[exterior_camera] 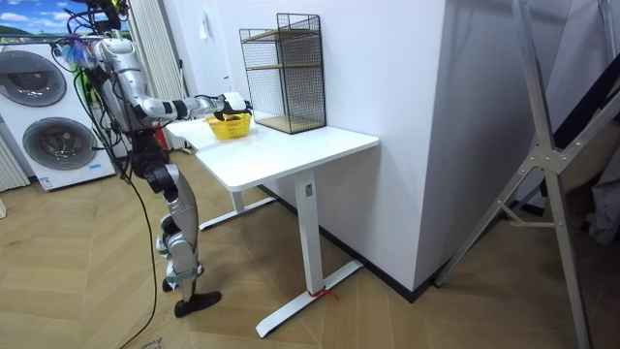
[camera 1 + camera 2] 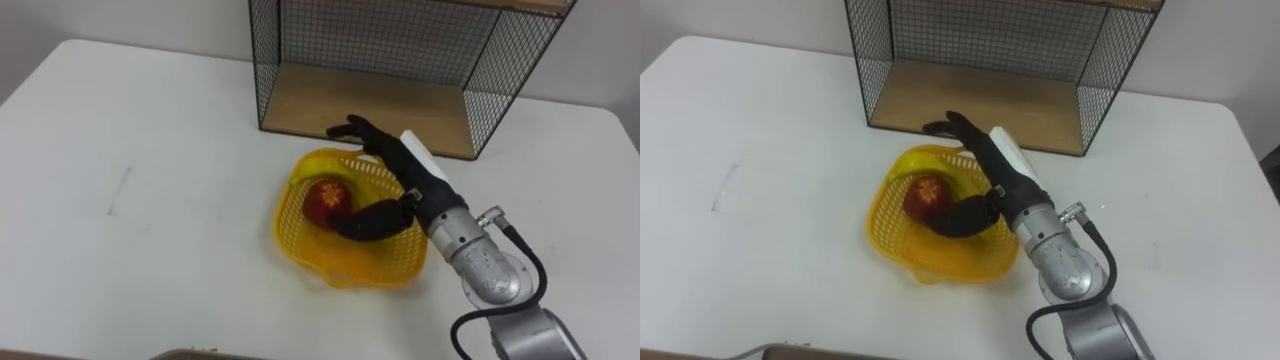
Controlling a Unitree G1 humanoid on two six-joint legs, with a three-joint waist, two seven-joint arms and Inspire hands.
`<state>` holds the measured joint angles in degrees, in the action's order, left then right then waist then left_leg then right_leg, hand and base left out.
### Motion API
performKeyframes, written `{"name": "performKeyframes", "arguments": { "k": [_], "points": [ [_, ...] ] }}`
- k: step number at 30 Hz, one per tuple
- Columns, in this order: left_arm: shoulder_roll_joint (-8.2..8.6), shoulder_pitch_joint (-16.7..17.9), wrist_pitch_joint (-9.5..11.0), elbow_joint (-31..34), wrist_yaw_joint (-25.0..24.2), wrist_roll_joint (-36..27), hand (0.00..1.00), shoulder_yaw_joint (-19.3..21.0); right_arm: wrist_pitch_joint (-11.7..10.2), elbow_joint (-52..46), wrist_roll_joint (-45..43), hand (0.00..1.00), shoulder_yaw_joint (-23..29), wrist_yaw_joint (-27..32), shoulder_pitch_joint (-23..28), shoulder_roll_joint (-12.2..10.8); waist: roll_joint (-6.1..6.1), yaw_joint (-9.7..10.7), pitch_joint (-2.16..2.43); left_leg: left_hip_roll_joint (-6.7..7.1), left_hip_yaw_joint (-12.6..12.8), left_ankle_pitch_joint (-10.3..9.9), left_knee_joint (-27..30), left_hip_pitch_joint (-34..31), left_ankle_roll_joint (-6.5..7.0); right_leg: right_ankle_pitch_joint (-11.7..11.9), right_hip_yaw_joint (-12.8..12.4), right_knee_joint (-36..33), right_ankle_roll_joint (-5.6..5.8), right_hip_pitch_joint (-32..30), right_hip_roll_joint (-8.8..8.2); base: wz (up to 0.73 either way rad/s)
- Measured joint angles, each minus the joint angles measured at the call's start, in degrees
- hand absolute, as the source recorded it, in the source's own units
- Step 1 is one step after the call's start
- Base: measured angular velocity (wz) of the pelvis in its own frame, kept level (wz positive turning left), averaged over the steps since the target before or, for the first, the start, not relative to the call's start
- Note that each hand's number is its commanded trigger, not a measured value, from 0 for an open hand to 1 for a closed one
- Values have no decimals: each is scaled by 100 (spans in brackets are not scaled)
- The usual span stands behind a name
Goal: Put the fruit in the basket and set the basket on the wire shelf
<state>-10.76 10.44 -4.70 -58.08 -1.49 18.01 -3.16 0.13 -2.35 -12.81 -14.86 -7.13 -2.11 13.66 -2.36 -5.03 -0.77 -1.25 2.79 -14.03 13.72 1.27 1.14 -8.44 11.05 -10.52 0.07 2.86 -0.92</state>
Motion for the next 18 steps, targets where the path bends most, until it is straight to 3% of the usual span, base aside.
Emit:
{"name": "performKeyframes", "arguments": {
  "k": [7, 14, 16, 18],
  "points": [
    [-17, 12, -2, 0, 1, -53, 0, 4, 0, 81, -82, 0, -1, -8, 18, -6, -20, -1, 55, 7, 0, 2, 24, -3, 3, 0, 31, -2, 0, 8, -14, 0],
    [-20, 38, 2, -33, 6, -414, 0, 25, -2, 162, -58, 0, 19, 13, 29, -12, 38, 16, 55, 8, -40, 2, 103, -36, 3, 0, 51, -8, 0, 17, -21, 0],
    [-14, 122, 47, -47, 16, -682, 0, 138, -7, 161, -38, 0, 97, 28, 79, -11, 77, 28, 104, 15, -40, 10, 104, -38, 4, 0, 17, -8, 0, 21, -25, 0],
    [-10, 235, 123, -47, 27, -993, 0, 268, -6, 161, 61, 0, 190, 47, 130, -11, 85, 29, 118, 21, -36, 18, 95, -21, 6, 0, 12, -8, 0, 31, -28, 0]
  ]
}}
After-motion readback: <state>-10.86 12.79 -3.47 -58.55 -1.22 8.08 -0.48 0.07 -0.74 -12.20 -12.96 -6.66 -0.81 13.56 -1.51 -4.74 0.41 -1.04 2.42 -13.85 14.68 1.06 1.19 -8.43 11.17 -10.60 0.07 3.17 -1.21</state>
